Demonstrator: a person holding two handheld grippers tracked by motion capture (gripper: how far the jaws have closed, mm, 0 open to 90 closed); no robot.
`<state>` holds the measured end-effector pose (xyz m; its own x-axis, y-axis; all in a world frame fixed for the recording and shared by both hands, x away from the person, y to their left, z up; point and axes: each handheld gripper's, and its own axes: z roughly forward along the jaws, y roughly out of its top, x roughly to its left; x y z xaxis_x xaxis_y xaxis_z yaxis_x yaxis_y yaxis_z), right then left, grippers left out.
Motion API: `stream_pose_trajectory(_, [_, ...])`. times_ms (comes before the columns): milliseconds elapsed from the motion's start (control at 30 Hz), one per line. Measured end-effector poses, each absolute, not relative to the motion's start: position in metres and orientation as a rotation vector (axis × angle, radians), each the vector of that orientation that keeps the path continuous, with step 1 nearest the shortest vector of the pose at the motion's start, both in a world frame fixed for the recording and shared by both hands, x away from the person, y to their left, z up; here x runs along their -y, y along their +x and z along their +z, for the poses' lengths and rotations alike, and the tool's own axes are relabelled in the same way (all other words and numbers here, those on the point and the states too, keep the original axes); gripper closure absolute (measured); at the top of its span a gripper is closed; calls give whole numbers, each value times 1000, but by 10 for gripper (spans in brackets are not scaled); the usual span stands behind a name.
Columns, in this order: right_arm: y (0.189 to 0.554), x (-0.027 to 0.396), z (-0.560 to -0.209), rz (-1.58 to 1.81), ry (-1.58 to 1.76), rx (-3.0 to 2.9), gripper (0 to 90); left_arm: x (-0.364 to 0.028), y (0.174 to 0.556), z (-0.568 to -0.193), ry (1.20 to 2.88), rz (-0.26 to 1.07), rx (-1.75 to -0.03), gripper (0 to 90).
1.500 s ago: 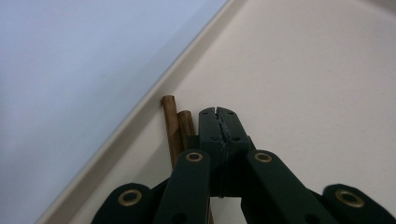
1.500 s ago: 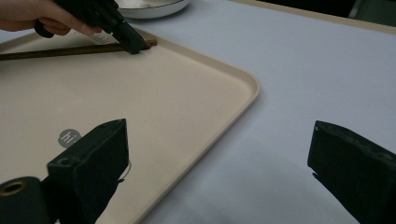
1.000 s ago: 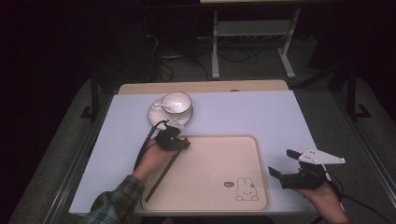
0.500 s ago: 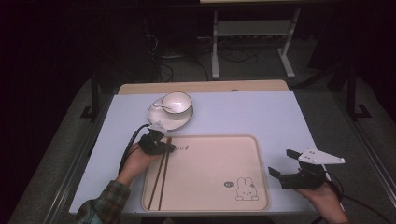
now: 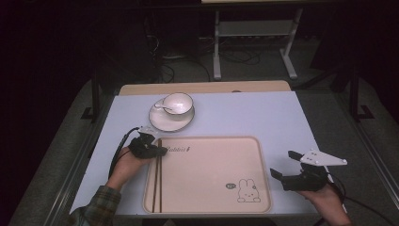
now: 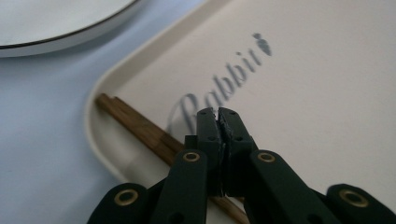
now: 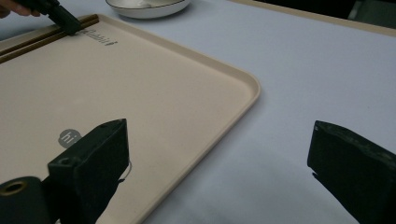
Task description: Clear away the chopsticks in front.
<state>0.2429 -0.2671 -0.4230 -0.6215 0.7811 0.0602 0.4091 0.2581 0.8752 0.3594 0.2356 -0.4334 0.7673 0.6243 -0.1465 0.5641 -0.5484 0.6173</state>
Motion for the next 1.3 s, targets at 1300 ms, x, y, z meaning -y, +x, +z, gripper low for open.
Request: stream_pose_trajectory(1300, [243, 266, -423, 1308, 1075, -2158, 50, -260, 290, -417, 2204, 173, -850, 598])
